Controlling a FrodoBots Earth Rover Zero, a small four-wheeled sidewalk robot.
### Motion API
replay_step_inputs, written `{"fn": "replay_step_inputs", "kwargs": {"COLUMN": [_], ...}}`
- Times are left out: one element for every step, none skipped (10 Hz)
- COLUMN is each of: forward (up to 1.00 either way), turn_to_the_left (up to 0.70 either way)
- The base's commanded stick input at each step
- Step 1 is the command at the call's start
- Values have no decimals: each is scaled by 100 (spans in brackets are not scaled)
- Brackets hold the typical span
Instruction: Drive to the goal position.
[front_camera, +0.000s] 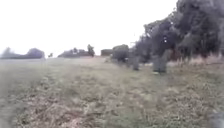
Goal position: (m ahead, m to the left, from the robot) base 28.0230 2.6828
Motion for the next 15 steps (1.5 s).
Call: {"fn": "replay_step_inputs", "kwargs": {"forward": [70, 70, 70, 70, 70, 70, 70, 70, 70, 70, 70, 70, 70, 70, 70], "turn_to_the_left": [0, 0, 0, 0, 0, 0, 0, -2, -4, -11, -5, 0, 0, 0, 0]}}
